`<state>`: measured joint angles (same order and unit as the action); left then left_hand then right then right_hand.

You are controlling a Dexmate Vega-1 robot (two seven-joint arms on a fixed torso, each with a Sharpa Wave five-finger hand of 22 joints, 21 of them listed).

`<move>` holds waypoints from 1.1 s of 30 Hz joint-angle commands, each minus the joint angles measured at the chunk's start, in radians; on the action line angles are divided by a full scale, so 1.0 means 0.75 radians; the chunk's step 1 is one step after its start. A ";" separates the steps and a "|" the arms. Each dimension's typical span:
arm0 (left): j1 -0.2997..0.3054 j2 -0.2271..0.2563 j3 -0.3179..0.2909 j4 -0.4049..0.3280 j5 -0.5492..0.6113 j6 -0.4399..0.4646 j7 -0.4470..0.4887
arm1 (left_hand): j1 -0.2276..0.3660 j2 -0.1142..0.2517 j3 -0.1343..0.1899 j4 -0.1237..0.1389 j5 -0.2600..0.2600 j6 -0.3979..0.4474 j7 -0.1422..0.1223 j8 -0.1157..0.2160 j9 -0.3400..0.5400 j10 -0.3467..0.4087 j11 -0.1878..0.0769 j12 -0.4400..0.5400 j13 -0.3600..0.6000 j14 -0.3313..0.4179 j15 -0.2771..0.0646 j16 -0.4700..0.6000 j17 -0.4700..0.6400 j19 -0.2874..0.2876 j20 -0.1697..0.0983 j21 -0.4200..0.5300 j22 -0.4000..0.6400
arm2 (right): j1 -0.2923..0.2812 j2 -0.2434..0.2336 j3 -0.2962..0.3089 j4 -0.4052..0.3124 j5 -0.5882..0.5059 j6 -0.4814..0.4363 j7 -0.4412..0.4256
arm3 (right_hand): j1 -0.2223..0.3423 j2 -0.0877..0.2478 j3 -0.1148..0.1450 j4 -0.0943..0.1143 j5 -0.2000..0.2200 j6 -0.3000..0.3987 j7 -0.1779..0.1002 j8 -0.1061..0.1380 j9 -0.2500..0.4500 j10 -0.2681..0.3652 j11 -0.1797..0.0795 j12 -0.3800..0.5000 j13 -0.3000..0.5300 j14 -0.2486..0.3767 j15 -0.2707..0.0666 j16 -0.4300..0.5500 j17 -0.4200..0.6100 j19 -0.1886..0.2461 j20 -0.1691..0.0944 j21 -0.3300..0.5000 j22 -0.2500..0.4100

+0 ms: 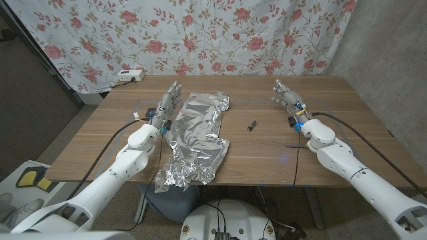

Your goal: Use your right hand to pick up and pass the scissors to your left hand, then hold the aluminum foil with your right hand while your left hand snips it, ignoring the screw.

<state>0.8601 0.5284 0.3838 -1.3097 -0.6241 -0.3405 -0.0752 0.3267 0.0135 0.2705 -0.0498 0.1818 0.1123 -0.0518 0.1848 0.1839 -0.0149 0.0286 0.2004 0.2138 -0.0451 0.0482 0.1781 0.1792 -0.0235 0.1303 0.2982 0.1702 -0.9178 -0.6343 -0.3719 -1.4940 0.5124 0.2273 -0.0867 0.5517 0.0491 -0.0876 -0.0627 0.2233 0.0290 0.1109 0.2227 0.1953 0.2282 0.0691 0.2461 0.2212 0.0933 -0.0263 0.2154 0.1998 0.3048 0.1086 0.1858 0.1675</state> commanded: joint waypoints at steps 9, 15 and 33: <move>0.007 -0.020 0.022 -0.009 0.036 -0.007 0.040 | 0.009 0.006 0.010 -0.006 0.007 -0.013 0.000 0.001 0.003 0.001 0.005 0.005 -0.003 -0.010 -0.003 0.005 0.002 -0.006 0.004 -0.008 0.007 | -0.018 -0.161 0.012 -0.111 -0.133 -0.096 -0.008 | 0.047 0.018 0.012 -0.025 -0.003 0.005 -0.001 0.004 -0.001 0.006 -0.006 0.000 0.009 0.006 0.000 0.003 -0.002 -0.007 0.003 0.002 -0.001; 0.024 -0.016 0.012 -0.020 0.031 -0.006 0.059 | 0.008 0.006 0.010 -0.007 0.007 -0.010 0.001 0.002 0.003 0.002 0.004 0.006 -0.004 -0.009 -0.002 0.007 0.002 -0.005 0.003 -0.011 0.007 | -0.014 -0.176 0.008 -0.096 -0.151 -0.081 0.013 | 0.062 0.024 0.020 -0.033 -0.005 -0.003 -0.008 -0.001 -0.001 0.001 -0.012 -0.002 0.011 0.000 0.001 -0.001 -0.002 -0.015 0.009 -0.002 -0.001; 0.012 -0.031 0.022 -0.004 0.033 0.012 0.070 | 0.006 0.007 0.009 -0.012 0.006 0.008 0.008 0.009 0.003 0.009 0.008 0.011 -0.008 -0.005 -0.002 0.010 0.002 0.005 0.000 -0.020 0.007 | -0.054 -0.286 0.015 -0.144 -0.276 -0.079 0.010 | 0.108 0.045 0.046 -0.058 -0.009 -0.025 -0.023 -0.014 0.000 -0.024 -0.019 -0.014 0.017 -0.022 -0.008 -0.012 -0.004 -0.042 0.011 -0.009 0.000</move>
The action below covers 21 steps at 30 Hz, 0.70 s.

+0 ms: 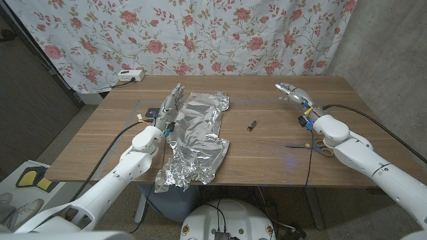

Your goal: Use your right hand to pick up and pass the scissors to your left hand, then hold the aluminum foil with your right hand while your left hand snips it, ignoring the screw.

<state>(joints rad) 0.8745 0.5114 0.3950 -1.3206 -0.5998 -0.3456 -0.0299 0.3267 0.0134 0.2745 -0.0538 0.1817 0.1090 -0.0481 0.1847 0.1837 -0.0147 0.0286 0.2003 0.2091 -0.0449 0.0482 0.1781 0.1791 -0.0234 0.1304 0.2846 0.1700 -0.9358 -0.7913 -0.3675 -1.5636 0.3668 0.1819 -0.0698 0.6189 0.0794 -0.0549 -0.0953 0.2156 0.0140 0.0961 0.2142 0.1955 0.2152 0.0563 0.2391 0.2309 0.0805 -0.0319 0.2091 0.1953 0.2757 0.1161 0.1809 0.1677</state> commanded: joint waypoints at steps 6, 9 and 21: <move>-0.009 -0.012 0.007 0.013 0.004 0.019 0.019 | 0.005 0.007 0.003 -0.008 0.006 0.013 0.003 0.010 0.003 0.009 0.002 0.012 -0.002 -0.005 -0.003 0.011 0.002 0.008 -0.001 -0.004 0.007 | -0.056 -0.125 0.025 -0.106 -0.126 -0.045 -0.032 | 0.026 0.008 0.007 -0.018 0.000 -0.008 -0.005 -0.005 -0.001 -0.008 -0.007 -0.006 0.005 -0.008 0.000 -0.005 0.002 -0.005 0.001 -0.001 -0.001; -0.007 -0.012 0.007 0.009 0.006 0.020 0.025 | 0.005 0.008 0.003 -0.009 0.006 0.012 0.001 0.009 0.003 0.009 0.005 0.012 -0.003 -0.005 -0.002 0.011 0.002 0.009 -0.002 -0.006 0.007 | -0.070 -0.147 0.035 -0.129 -0.146 -0.043 -0.037 | 0.028 0.010 0.009 -0.020 -0.001 -0.012 -0.005 -0.006 0.000 -0.009 -0.007 -0.007 0.005 -0.009 0.000 -0.005 0.002 -0.006 0.003 -0.001 -0.001; 0.002 -0.027 0.006 0.016 0.006 0.009 0.042 | 0.002 0.011 0.002 -0.017 0.005 -0.104 -0.025 -0.024 0.002 0.002 -0.001 0.012 -0.007 -0.007 -0.002 0.011 0.002 0.019 -0.005 -0.024 0.008 | -0.124 -0.223 0.056 -0.242 -0.291 -0.130 -0.118 | 0.040 0.014 0.017 -0.027 -0.006 -0.012 -0.010 -0.007 0.000 0.004 -0.010 -0.002 0.008 -0.001 -0.007 -0.002 0.001 0.000 0.002 0.003 -0.001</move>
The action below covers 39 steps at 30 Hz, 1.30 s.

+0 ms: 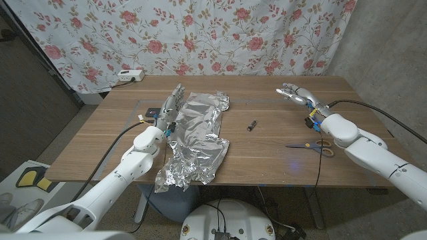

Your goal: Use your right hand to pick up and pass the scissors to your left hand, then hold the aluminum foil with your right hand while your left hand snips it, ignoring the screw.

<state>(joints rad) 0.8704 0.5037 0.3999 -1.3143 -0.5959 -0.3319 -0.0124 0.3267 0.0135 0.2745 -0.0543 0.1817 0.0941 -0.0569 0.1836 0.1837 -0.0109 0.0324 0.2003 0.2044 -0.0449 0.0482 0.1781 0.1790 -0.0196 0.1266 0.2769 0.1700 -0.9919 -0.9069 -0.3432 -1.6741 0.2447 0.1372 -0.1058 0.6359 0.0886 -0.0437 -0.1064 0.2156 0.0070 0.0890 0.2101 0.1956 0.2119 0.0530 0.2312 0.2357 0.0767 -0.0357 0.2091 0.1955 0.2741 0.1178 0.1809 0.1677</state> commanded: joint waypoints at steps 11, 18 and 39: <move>0.006 -0.020 0.001 0.011 -0.008 -0.014 0.005 | 0.000 0.012 0.002 -0.021 0.005 -0.094 -0.004 -0.011 0.001 -0.006 0.001 0.012 -0.002 -0.009 -0.001 0.011 0.002 0.015 -0.003 -0.024 0.008 | -0.096 -0.137 0.041 -0.168 -0.226 -0.157 -0.097 | 0.022 0.001 0.005 -0.016 -0.008 0.001 -0.006 -0.001 0.000 0.012 -0.009 0.009 0.003 0.007 -0.009 -0.001 0.001 0.004 -0.001 0.005 -0.001; 0.005 -0.021 0.004 0.014 -0.005 -0.010 0.007 | -0.001 0.012 0.001 -0.022 0.005 -0.089 -0.005 -0.006 0.001 0.000 -0.003 0.015 -0.002 -0.006 -0.001 0.012 0.002 0.018 -0.004 -0.027 0.008 | -0.130 -0.176 0.054 -0.202 -0.291 -0.191 -0.122 | 0.040 0.000 0.013 -0.027 -0.010 0.024 -0.019 0.007 0.000 0.038 -0.016 0.018 0.006 0.027 -0.026 0.005 0.000 0.015 -0.005 0.009 -0.001; -0.017 -0.062 0.014 0.066 -0.005 -0.037 0.005 | -0.004 0.014 0.000 -0.027 0.005 -0.082 -0.003 0.002 0.001 0.005 -0.005 0.018 -0.003 -0.004 -0.004 0.013 0.002 0.023 -0.009 -0.038 0.008 | -0.225 -0.234 0.117 -0.226 -0.368 -0.151 -0.163 | 0.093 -0.007 0.033 -0.055 -0.008 0.053 -0.053 0.012 0.000 0.086 -0.048 0.031 0.012 0.078 -0.070 0.017 -0.003 0.057 -0.026 0.017 -0.002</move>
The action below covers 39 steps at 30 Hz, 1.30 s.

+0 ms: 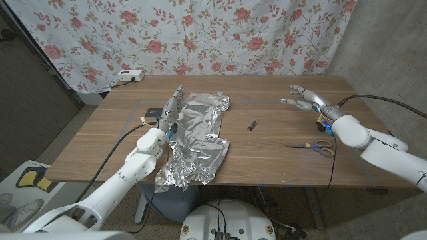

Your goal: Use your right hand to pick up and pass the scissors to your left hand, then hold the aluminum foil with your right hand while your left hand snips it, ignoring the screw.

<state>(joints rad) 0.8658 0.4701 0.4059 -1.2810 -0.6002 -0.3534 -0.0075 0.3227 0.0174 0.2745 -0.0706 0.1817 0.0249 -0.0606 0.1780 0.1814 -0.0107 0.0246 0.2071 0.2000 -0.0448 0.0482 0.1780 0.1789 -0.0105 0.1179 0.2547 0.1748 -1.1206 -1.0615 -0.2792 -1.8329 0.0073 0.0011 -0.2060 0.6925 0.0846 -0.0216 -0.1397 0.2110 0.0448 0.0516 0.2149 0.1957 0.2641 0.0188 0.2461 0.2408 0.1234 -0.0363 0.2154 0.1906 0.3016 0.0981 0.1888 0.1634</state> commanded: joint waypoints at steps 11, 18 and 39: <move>-0.003 -0.005 0.000 0.017 -0.005 0.000 -0.004 | 0.001 0.010 0.001 -0.007 0.005 0.012 0.000 0.011 0.003 0.003 0.006 0.009 0.002 -0.004 -0.005 0.013 0.002 0.014 0.003 -0.012 0.002 | -0.092 -0.087 0.050 -0.062 -0.095 -0.032 0.009 | 0.038 -0.006 0.011 -0.018 0.000 -0.011 -0.001 -0.002 0.000 0.013 -0.001 0.008 0.007 0.021 -0.073 0.007 0.002 0.026 0.002 0.005 0.004; 0.016 0.001 -0.004 0.011 -0.012 0.003 0.000 | 0.000 0.011 0.000 -0.009 0.005 0.012 -0.003 0.012 0.003 0.002 0.006 0.009 0.002 -0.005 -0.006 0.013 0.002 0.022 0.026 -0.015 0.002 | -0.136 -0.117 0.082 -0.076 -0.096 -0.030 0.009 | 0.044 -0.010 0.012 -0.019 0.001 -0.012 0.001 -0.003 0.000 0.015 -0.004 0.007 0.008 0.024 -0.072 0.007 0.002 0.031 0.002 0.005 0.004; 0.057 0.028 -0.015 -0.041 0.005 0.013 0.045 | -0.003 0.015 0.000 -0.014 0.005 0.014 -0.002 0.014 0.003 0.007 0.005 0.011 0.002 -0.004 -0.002 0.013 0.002 0.021 0.018 -0.028 0.002 | -0.364 -0.203 0.268 -0.167 -0.090 -0.092 0.014 | 0.048 -0.018 0.014 -0.015 0.003 -0.007 -0.001 -0.002 0.001 0.034 -0.009 0.013 0.012 0.046 -0.076 0.012 0.005 0.044 -0.002 0.005 0.005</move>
<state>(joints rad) 0.8944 0.4839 0.3972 -1.2968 -0.6094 -0.3439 0.0031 0.3188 0.0213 0.2728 -0.0780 0.1817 0.0249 -0.0607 0.1780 0.1816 -0.0108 0.0248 0.2109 0.2002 -0.0448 0.0482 0.1781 0.1789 0.0091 0.1305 0.2361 0.1746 -1.3029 -1.1746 -0.1537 -1.9188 -0.0637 -0.0354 -0.2139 0.7174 0.0754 -0.0136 -0.1475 0.2116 0.0426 0.0538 0.2149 0.1957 0.2765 0.0102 0.2517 0.2479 0.1495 -0.0396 0.2160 0.1908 0.3283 0.0961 0.1888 0.1656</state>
